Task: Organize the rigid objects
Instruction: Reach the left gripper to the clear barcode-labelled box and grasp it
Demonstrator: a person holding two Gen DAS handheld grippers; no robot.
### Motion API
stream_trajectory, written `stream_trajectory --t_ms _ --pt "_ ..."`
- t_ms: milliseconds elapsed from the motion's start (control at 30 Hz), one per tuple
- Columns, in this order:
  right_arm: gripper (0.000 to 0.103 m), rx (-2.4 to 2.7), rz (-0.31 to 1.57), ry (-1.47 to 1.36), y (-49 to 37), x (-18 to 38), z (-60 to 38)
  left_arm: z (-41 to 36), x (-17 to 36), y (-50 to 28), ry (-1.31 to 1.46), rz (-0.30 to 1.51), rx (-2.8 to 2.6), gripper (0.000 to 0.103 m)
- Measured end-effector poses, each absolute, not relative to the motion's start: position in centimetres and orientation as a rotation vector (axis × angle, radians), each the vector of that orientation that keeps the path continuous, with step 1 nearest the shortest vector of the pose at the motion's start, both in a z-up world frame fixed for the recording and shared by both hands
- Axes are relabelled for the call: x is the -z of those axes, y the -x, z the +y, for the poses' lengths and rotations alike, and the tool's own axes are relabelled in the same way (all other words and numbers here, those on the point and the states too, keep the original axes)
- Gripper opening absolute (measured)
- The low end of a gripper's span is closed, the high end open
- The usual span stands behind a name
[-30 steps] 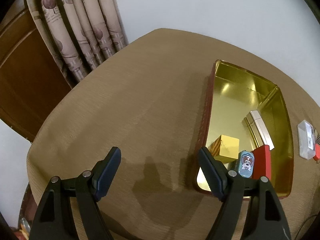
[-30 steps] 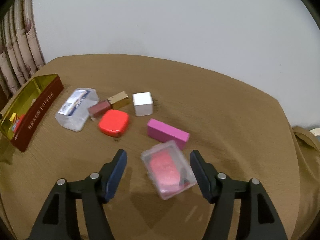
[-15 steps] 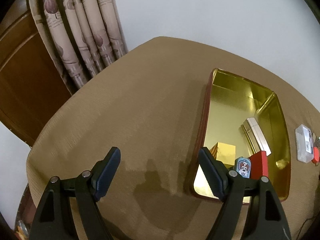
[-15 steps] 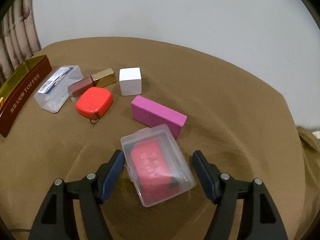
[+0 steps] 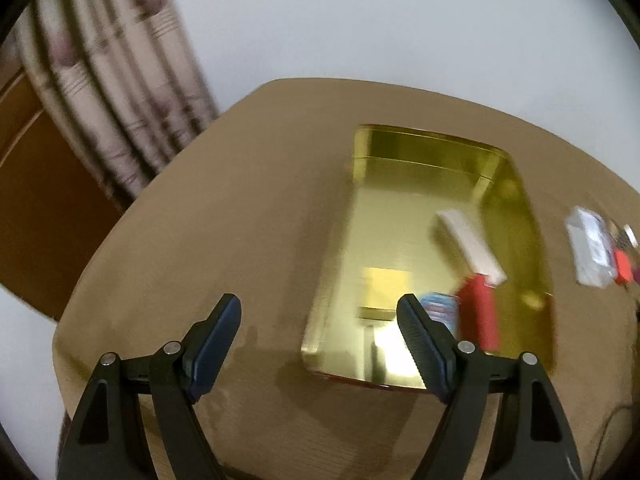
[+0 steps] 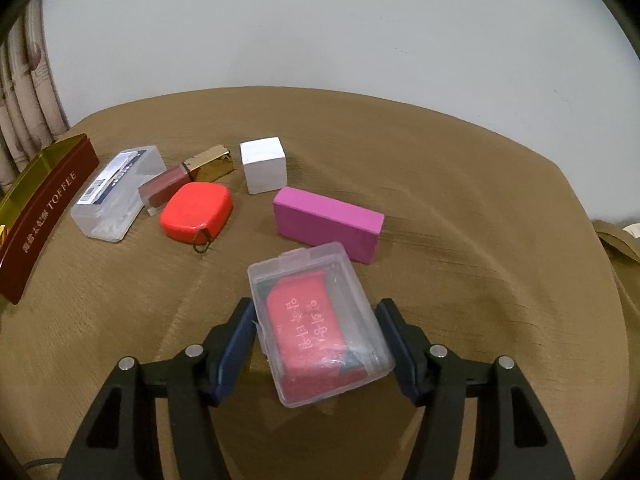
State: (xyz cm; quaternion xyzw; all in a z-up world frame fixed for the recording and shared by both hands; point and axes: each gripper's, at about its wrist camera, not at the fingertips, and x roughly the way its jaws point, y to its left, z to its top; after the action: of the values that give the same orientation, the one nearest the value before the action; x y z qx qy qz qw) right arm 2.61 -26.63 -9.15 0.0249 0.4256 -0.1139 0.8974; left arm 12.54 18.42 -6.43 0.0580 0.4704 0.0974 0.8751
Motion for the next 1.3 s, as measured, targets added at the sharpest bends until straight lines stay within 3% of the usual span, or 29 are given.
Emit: stream_trajectory --t_ms 333,667,1167,1300 --pt "0.063 0.381 0.862 -0.101 -1.3 9.4 -26.6 6.8 6.2 -13.4 -0.196 1.005 0.099 0.080" --pt "0.063 0.425 0.861 -0.125 -1.3 9.1 -27.1 -1.9 9.4 -16.1 -0.178 1.111 0.265 0.080" --pt "0.064 0.409 0.861 -0.151 -1.6 9.4 -29.5 -4.4 14.1 -21.7 -0.129 1.241 0.239 0.079" --pt "0.064 0.410 0.861 -0.153 -1.6 9.5 -29.5 -3.9 14.5 -22.7 -0.121 1.244 0.214 0.072"
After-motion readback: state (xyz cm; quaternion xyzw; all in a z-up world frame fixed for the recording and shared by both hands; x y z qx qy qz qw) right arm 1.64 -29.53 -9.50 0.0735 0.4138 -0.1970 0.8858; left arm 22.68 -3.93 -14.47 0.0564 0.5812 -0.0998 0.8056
